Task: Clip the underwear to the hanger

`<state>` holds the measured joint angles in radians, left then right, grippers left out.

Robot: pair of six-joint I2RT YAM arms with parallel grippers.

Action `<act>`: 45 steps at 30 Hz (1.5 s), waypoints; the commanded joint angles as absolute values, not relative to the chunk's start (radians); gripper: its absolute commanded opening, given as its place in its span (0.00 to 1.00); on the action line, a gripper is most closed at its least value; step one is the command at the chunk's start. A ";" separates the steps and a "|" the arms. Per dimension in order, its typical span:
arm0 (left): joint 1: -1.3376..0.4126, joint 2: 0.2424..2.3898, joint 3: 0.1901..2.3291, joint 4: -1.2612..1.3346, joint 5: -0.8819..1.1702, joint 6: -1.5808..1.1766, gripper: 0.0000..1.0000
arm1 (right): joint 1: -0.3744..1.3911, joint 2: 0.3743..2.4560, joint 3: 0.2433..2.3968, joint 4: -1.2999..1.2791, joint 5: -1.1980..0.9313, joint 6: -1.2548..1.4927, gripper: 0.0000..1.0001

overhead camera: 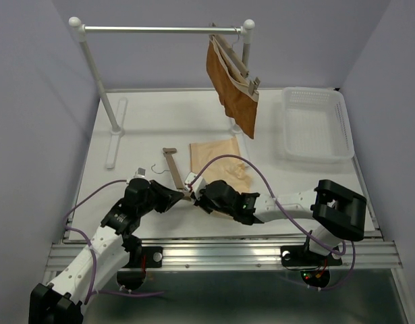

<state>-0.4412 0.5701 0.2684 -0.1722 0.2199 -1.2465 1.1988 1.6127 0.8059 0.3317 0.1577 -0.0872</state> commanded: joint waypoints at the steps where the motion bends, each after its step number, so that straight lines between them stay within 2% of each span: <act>1: -0.440 0.574 0.261 -0.162 0.221 -1.281 0.00 | 1.203 1.598 0.801 0.457 0.104 -0.132 0.01; 8: -0.442 0.569 0.270 -0.215 0.201 -1.318 0.00 | 1.212 1.605 0.795 0.457 0.069 -0.166 0.01; 19: -0.442 0.558 0.275 -0.248 0.196 -1.342 0.00 | 1.221 1.617 0.793 0.491 0.140 -0.186 0.01; 34: -0.440 0.591 0.284 -0.210 0.282 -1.321 0.01 | 1.221 1.629 0.799 0.512 0.129 -0.221 0.01; 37: -0.442 0.588 0.291 -0.218 0.278 -1.315 0.17 | 1.221 1.626 0.799 0.512 0.117 -0.219 0.01; 38: -0.440 0.586 0.298 -0.224 0.276 -1.315 0.30 | 1.221 1.625 0.799 0.511 0.115 -0.219 0.01; 39: -0.440 0.581 0.299 -0.227 0.275 -1.313 0.36 | 1.221 1.621 0.796 0.511 0.114 -0.219 0.01; 40: -0.440 0.575 0.304 -0.236 0.272 -1.310 0.47 | 1.221 1.617 0.795 0.512 0.114 -0.219 0.01; 44: -0.440 0.563 0.314 -0.244 0.264 -1.305 0.64 | 1.221 1.603 0.788 0.512 0.106 -0.216 0.01; 45: -0.440 0.564 0.318 -0.244 0.262 -1.304 0.65 | 1.221 1.601 0.788 0.512 0.101 -0.215 0.01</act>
